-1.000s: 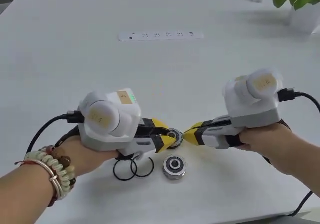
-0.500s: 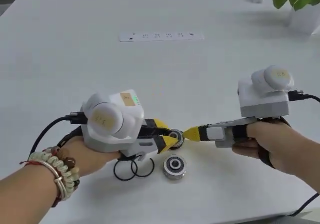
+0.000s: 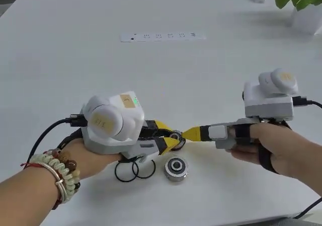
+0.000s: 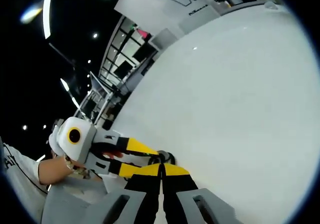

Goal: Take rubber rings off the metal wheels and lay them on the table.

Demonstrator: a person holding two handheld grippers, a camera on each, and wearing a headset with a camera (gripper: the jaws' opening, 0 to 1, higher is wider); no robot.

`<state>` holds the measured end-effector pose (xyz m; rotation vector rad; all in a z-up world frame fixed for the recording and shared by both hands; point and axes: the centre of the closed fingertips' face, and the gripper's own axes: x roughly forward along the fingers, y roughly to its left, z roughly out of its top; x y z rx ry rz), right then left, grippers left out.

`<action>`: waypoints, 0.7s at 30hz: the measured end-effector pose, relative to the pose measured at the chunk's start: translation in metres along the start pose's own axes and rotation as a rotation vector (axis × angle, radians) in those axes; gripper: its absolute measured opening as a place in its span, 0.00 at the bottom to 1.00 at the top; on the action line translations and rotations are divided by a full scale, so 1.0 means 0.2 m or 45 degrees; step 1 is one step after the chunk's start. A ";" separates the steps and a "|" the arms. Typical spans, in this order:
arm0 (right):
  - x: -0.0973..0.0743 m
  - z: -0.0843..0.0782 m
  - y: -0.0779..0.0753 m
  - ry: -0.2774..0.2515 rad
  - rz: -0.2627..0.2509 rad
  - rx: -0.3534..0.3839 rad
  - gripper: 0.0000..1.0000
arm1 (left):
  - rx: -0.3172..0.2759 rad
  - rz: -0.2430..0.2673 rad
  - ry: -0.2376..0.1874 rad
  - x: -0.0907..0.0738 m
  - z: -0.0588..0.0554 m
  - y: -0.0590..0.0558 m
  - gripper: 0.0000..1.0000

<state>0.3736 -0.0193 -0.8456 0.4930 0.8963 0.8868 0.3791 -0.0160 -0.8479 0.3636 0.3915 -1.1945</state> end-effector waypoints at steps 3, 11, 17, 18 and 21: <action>0.00 0.00 0.00 -0.001 0.007 0.005 0.00 | -0.003 0.002 -0.002 0.00 0.00 0.00 0.14; 0.01 0.01 0.02 0.001 0.029 0.016 0.00 | -0.012 0.006 -0.008 0.00 0.00 0.00 0.14; 0.01 0.01 0.02 0.005 0.031 -0.004 0.00 | -0.013 0.007 -0.010 0.00 0.00 0.00 0.14; 0.01 0.01 0.03 0.004 0.031 -0.003 0.00 | -0.013 0.007 -0.010 0.00 0.00 0.00 0.14; 0.01 0.01 0.03 0.004 0.035 -0.004 0.00 | -0.016 0.008 -0.010 0.00 0.00 0.00 0.14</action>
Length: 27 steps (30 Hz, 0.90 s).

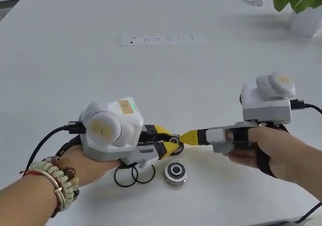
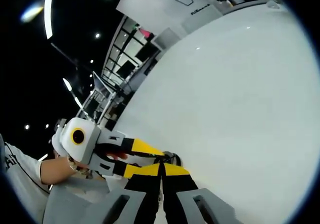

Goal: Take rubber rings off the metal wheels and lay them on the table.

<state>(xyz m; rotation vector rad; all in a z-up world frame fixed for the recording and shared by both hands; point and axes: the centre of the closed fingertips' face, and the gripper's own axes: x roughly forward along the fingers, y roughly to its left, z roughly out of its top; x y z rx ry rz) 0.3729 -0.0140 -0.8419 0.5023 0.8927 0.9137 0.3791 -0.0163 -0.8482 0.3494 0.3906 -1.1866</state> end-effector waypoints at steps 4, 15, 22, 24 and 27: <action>0.00 0.00 0.01 -0.001 0.008 -0.005 0.00 | -0.002 -0.001 -0.003 0.00 0.00 0.00 0.14; 0.01 0.01 0.04 -0.004 0.032 -0.031 0.00 | 0.002 -0.003 -0.016 0.00 0.00 0.00 0.14; 0.01 0.01 0.06 -0.002 0.059 -0.043 0.00 | -0.001 -0.006 -0.025 0.00 0.00 0.00 0.14; 0.00 0.01 0.07 -0.006 0.071 -0.043 0.00 | -0.001 -0.005 -0.024 0.00 0.00 0.00 0.14; 0.00 0.02 0.09 -0.012 0.106 -0.026 0.00 | -0.005 -0.005 -0.026 0.00 0.00 0.00 0.14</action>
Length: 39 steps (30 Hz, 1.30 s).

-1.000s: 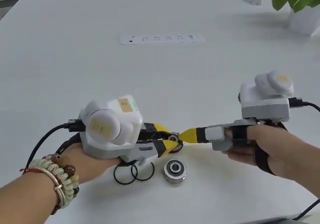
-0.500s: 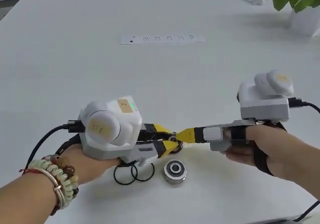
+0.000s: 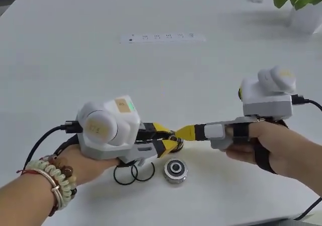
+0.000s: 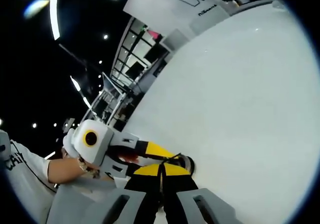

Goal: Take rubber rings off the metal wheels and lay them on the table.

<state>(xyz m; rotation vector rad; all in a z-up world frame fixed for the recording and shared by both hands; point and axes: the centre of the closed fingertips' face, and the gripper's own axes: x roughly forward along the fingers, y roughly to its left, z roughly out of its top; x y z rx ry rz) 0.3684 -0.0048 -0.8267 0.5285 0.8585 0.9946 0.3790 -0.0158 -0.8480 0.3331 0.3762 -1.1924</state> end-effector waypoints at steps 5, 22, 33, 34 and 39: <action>0.00 0.01 -0.01 -0.012 -0.017 0.016 0.00 | -0.010 0.008 0.002 0.00 0.00 0.00 0.14; -0.01 0.00 -0.09 0.002 -0.144 0.014 0.00 | -0.065 0.013 0.034 -0.02 0.01 0.01 0.14; -0.01 0.01 -0.08 -0.008 -0.161 0.003 0.00 | 0.028 -0.003 0.006 -0.07 0.13 -0.02 0.24; -0.01 0.01 -0.08 -0.008 -0.162 0.003 0.00 | 0.055 -0.001 0.014 -0.07 0.14 -0.02 0.25; -0.01 0.02 -0.06 -0.016 -0.164 -0.006 0.00 | 0.117 -0.014 0.012 -0.08 0.18 -0.04 0.30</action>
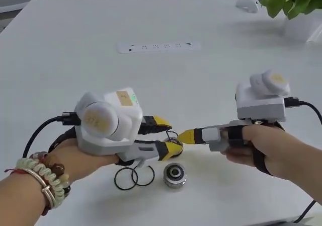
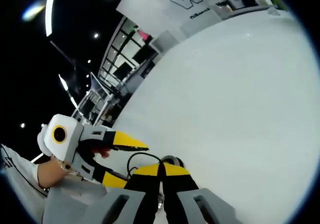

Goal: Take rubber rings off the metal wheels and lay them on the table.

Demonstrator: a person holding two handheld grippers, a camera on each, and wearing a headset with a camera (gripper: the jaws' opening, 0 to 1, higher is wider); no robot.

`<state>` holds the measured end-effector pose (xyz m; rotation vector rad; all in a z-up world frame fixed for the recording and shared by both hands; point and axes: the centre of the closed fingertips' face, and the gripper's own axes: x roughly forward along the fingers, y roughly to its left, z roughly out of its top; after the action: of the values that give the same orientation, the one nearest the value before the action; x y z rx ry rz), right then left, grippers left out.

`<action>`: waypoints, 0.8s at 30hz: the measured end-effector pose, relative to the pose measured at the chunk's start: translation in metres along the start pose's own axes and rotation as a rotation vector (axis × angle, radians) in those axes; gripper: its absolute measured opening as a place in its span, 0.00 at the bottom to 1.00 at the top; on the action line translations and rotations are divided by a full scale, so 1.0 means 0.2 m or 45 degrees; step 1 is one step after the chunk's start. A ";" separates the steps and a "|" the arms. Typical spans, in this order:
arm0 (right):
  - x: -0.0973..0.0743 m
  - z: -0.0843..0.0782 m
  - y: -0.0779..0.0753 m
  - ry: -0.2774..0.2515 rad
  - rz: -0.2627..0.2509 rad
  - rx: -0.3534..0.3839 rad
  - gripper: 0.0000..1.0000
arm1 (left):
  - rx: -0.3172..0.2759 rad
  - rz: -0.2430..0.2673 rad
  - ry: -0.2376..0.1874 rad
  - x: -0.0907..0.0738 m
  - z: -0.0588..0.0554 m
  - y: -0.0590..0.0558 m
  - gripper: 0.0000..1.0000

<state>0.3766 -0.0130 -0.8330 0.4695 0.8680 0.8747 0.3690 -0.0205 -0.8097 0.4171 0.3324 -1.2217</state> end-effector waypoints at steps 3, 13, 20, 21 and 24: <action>-0.01 0.02 0.00 -0.015 0.001 -0.003 0.00 | 0.013 -0.001 -0.012 -0.02 0.03 0.00 0.35; -0.04 0.06 0.02 -0.060 0.009 -0.009 0.00 | 0.013 0.000 -0.040 -0.10 0.09 0.01 0.46; -0.05 0.09 0.04 -0.091 0.027 -0.009 0.00 | -0.002 0.028 -0.046 -0.19 0.07 0.04 0.54; -0.05 0.09 0.05 -0.094 0.032 -0.009 0.00 | -0.008 0.037 -0.050 -0.20 0.07 0.05 0.55; -0.05 0.09 0.06 -0.097 0.038 -0.014 0.00 | -0.028 0.062 -0.046 -0.24 0.06 0.07 0.58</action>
<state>0.3824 -0.0148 -0.8090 0.5044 0.7878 0.8830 0.3675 0.0176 -0.7749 0.3815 0.3027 -1.1755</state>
